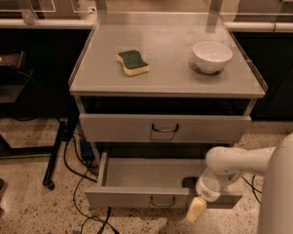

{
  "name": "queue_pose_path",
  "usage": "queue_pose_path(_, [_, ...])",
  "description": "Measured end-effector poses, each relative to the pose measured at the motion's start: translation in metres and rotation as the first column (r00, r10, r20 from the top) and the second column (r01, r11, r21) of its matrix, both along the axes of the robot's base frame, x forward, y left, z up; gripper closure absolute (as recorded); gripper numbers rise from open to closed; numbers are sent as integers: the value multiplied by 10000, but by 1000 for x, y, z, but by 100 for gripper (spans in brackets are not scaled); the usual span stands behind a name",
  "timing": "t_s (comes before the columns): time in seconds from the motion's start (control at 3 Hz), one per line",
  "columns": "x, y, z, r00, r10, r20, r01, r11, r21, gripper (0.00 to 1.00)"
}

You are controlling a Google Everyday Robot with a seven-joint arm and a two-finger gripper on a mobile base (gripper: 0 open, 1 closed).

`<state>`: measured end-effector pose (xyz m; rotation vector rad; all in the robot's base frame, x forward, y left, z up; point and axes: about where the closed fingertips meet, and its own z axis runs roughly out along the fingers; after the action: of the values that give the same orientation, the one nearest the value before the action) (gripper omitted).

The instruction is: Open middle drawer

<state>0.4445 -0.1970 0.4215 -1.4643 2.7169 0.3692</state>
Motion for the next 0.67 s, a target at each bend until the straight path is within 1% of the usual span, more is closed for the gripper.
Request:
queue_pose_path(0.33, [-39,-32,17,9986,-410,-332,405,9990,-170,0])
queue_pose_path(0.67, [-58,-47,27,9969,-626,-472,615,9978,-263,0])
